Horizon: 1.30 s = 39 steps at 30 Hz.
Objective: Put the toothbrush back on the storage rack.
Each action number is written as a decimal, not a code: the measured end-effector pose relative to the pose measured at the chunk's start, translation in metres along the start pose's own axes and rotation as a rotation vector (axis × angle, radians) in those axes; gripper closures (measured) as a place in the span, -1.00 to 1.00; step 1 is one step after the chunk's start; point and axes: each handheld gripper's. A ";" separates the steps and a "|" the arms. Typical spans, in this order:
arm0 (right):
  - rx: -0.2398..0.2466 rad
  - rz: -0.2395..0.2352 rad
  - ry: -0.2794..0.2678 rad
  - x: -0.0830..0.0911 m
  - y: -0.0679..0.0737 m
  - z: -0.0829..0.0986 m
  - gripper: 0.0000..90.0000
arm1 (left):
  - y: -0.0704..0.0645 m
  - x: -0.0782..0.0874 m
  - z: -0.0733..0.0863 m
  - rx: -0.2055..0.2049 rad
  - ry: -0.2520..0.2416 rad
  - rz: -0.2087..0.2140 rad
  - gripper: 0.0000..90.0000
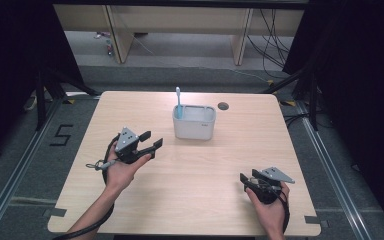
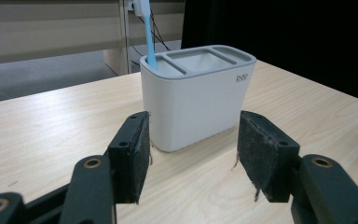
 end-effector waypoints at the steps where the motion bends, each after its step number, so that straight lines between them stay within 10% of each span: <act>1: -0.001 0.002 0.000 0.000 0.000 0.000 0.05 | 0.000 0.002 0.002 -0.002 0.009 -0.006 -0.03; 39: 0.018 0.014 -0.018 -0.002 0.002 0.000 0.05 | 0.001 0.045 0.077 0.024 0.036 -0.049 -0.06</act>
Point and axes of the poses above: each handheld gripper's, and its own axes: x roughly backward along the jaws, z roughly out of its underside, y roughly to its left, and after that the axes turned 6 degrees about -x, right-handed
